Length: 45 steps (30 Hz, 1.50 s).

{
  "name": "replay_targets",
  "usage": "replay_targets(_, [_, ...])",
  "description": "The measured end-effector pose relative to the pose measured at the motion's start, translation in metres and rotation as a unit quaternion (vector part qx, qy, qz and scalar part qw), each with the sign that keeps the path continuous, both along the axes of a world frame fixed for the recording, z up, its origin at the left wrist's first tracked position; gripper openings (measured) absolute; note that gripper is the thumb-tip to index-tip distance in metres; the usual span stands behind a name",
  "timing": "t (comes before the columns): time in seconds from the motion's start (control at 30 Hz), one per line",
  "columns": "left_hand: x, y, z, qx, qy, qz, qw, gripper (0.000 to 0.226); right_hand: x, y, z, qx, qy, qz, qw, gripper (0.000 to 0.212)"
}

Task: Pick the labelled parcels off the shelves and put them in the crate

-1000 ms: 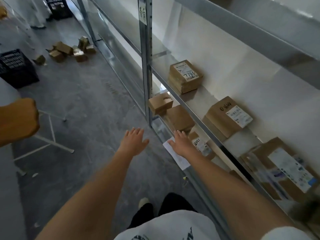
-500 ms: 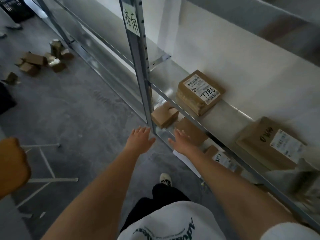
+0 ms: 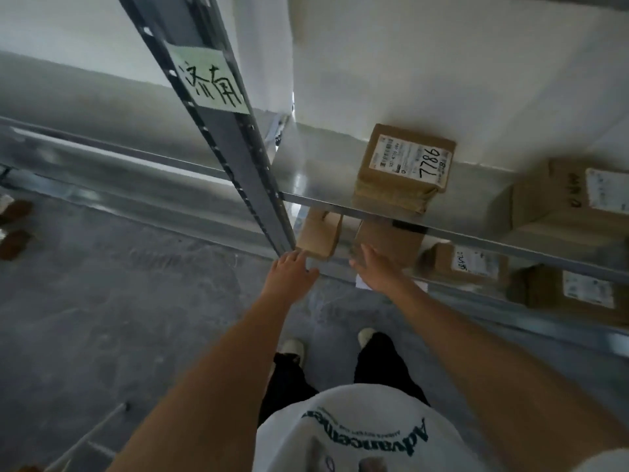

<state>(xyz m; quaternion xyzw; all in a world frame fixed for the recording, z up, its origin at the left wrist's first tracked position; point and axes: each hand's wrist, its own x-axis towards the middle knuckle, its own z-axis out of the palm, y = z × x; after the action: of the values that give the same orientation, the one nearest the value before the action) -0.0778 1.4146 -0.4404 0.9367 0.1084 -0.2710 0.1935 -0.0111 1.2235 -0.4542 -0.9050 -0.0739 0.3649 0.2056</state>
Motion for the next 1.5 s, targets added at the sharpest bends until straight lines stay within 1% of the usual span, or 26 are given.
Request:
replay_targets(0.1, [0.001, 0.014, -0.012, -0.001, -0.002, -0.040, 0.999, 0.061, -0.020, 0.012, -0.019, 0.012, 0.002, -0.071, 0.997, 0.064])
replay_targets(0.2, [-0.006, 0.017, -0.030, 0.048, -0.032, -0.124, 0.991, 0.055, -0.037, 0.024, -0.039, 0.015, 0.017, -0.106, 0.994, 0.063])
replay_targets(0.27, [-0.013, 0.015, -0.048, 0.042, -0.035, -0.150, 0.987, 0.053, -0.042, 0.031, -0.051, 0.021, 0.017, -0.123, 0.992, 0.062])
replay_targets(0.43, [0.007, 0.012, -0.091, -0.018, -0.026, -0.102, 0.994, 0.050, -0.027, 0.036, -0.080, 0.015, 0.002, -0.132, 0.991, 0.056])
replay_targets(0.57, [0.044, 0.009, -0.119, -0.067, -0.042, -0.060, 0.995, 0.051, -0.006, 0.040, -0.105, 0.032, 0.004, -0.165, 0.986, 0.062])
replay_targets(0.67, [0.069, 0.014, -0.142, -0.074, -0.043, -0.062, 0.994, 0.055, 0.008, 0.045, -0.128, 0.045, 0.010, -0.198, 0.979, 0.063])
replay_targets(0.73, [0.084, 0.020, -0.160, -0.084, -0.027, -0.063, 0.994, 0.062, 0.017, 0.049, -0.147, 0.057, 0.024, -0.227, 0.972, 0.063])
replay_targets(0.77, [0.093, 0.023, -0.172, -0.103, -0.015, -0.042, 0.994, 0.064, 0.021, 0.051, -0.156, 0.065, 0.031, -0.240, 0.968, 0.062])
replay_targets(0.83, [0.108, 0.028, -0.193, -0.141, 0.009, 0.042, 0.989, 0.065, 0.027, 0.055, -0.175, 0.082, 0.041, -0.266, 0.960, 0.062])
replay_targets(0.93, [0.125, 0.032, -0.219, -0.167, 0.023, 0.143, 0.975, 0.062, 0.035, 0.059, -0.202, 0.097, 0.063, -0.282, 0.952, 0.064])
replay_targets(1.03, [0.138, 0.033, -0.236, -0.178, 0.042, 0.204, 0.962, 0.063, 0.049, 0.064, -0.219, 0.106, 0.078, -0.277, 0.952, 0.064])
replay_targets(1.1, [0.144, 0.029, -0.240, -0.180, 0.045, 0.244, 0.952, 0.064, 0.059, 0.068, -0.225, 0.126, 0.091, -0.288, 0.945, 0.066])
replay_targets(1.23, [0.144, 0.015, -0.238, -0.176, 0.050, 0.278, 0.943, 0.061, 0.067, 0.076, -0.231, 0.174, 0.132, -0.316, 0.923, 0.070])
replay_targets(1.3, [0.138, 0.012, -0.238, -0.220, 0.054, 0.309, 0.924, 0.059, 0.065, 0.078, -0.230, 0.190, 0.145, -0.344, 0.908, 0.066])
replay_targets(1.37, [0.128, 0.014, -0.236, -0.279, 0.043, 0.351, 0.893, 0.049, 0.061, 0.077, -0.225, 0.193, 0.147, -0.369, 0.897, 0.061])
replay_targets(1.43, [0.120, 0.018, -0.231, -0.328, 0.034, 0.383, 0.863, 0.041, 0.056, 0.073, -0.219, 0.198, 0.145, -0.375, 0.894, 0.059])
replay_targets(1.5, [0.113, 0.020, -0.225, -0.357, 0.018, 0.402, 0.843, 0.038, 0.052, 0.069, -0.213, 0.210, 0.141, -0.374, 0.892, 0.056])
